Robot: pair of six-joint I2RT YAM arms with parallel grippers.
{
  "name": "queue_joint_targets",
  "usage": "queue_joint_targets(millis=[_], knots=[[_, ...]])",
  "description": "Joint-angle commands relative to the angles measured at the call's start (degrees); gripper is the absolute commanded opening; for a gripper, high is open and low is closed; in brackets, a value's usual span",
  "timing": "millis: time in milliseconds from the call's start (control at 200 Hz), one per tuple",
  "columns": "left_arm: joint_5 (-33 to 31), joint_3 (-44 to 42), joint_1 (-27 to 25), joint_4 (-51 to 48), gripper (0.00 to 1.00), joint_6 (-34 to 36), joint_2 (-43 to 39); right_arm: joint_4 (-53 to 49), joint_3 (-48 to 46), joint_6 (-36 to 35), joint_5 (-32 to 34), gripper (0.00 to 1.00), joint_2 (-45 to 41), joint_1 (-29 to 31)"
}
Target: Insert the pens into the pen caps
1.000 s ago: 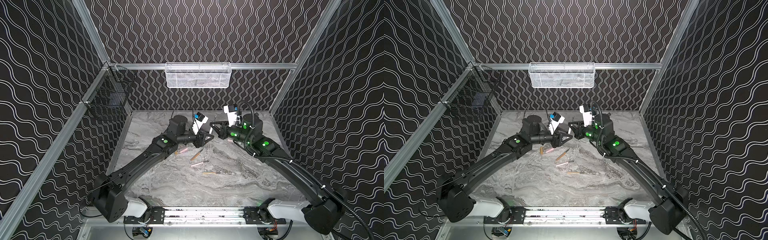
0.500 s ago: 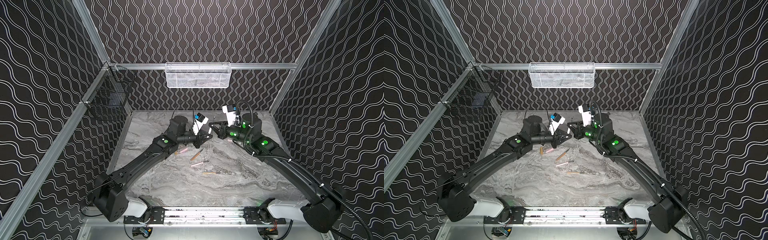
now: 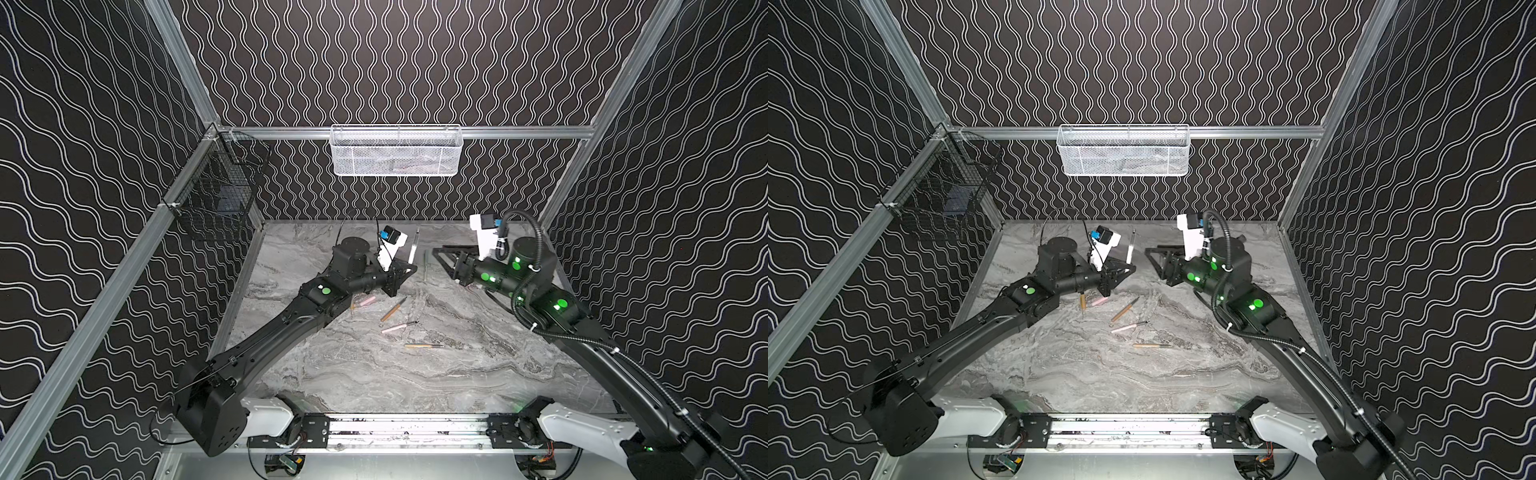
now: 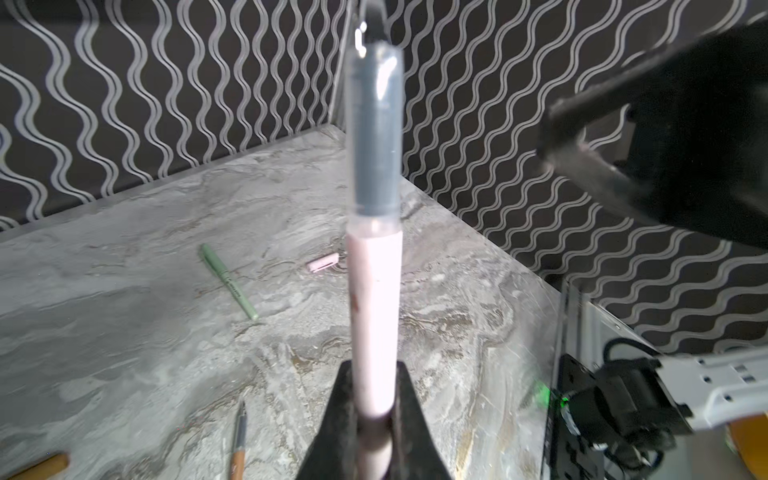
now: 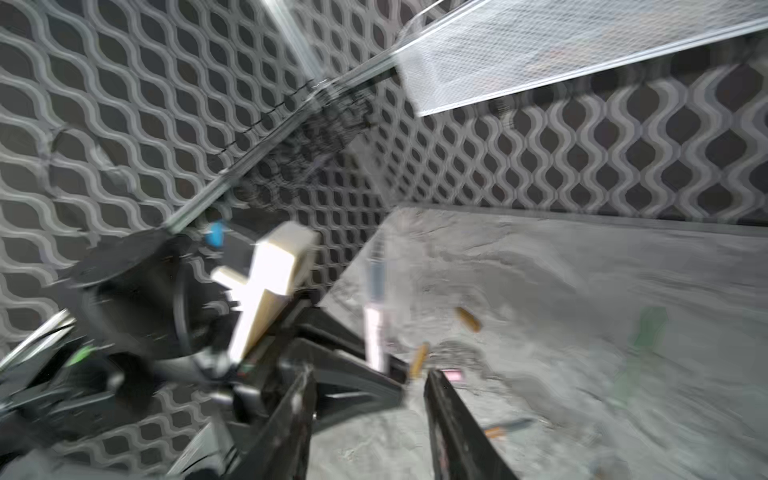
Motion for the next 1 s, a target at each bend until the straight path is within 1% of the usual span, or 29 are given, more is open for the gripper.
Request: queue_joint_targets(millis=[0, 50, 90, 180, 260, 355, 465, 526, 576, 736, 996], knots=[[-5.67, -0.55, -0.14, 3.72, 0.0, -2.19, -0.43, -11.59, 0.38, 3.21, 13.41, 0.46, 3.97, -7.55], [-5.61, -0.85, -0.16, 4.42, 0.0, -2.99, -0.42, -17.48, 2.08, 4.32, 15.48, 0.49, 8.88, -12.09], [-5.43, -1.02, -0.31, 4.63, 0.0, -3.67, -0.36, -19.87, 3.43, 3.23, 15.76, 0.53, 12.96, -14.27], [-4.84, -0.66, -1.11, 4.27, 0.0, -3.54, -0.34, -20.78, 5.19, -0.01, 20.93, 0.63, 21.1, -14.79], [-5.49, -0.51, -2.28, 3.69, 0.0, -2.3, -0.65, -20.46, 8.22, -1.25, 25.24, 0.71, 28.62, -15.65], [-6.73, -0.35, -3.6, 2.86, 0.0, -0.86, -1.04, -22.26, 13.68, -2.2, 25.32, 0.75, 36.98, -17.43], [-6.36, -0.34, -4.25, 2.78, 0.0, -0.68, -1.57, -25.81, 20.67, -3.29, 24.43, 0.76, 47.71, -18.11], [-6.25, -0.47, -4.42, 3.11, 0.0, -0.67, -1.73, -27.17, 23.84, -3.77, 23.0, 0.76, 51.64, -18.18], [-6.28, -0.37, -4.48, 3.06, 0.0, -0.63, -1.65, -27.65, 25.57, -4.19, 22.21, 0.77, 54.14, -18.22], [-5.94, -0.4, -4.47, 3.06, 0.0, -0.35, -2.05, -30.78, 30.16, -4.57, 23.09, 0.78, 59.45, -18.12], [-5.68, -0.09, -4.43, 2.71, 0.0, 0.12, -2.18, -31.76, 28.78, -5.98, 22.23, 0.79, 61.53, -17.99]])
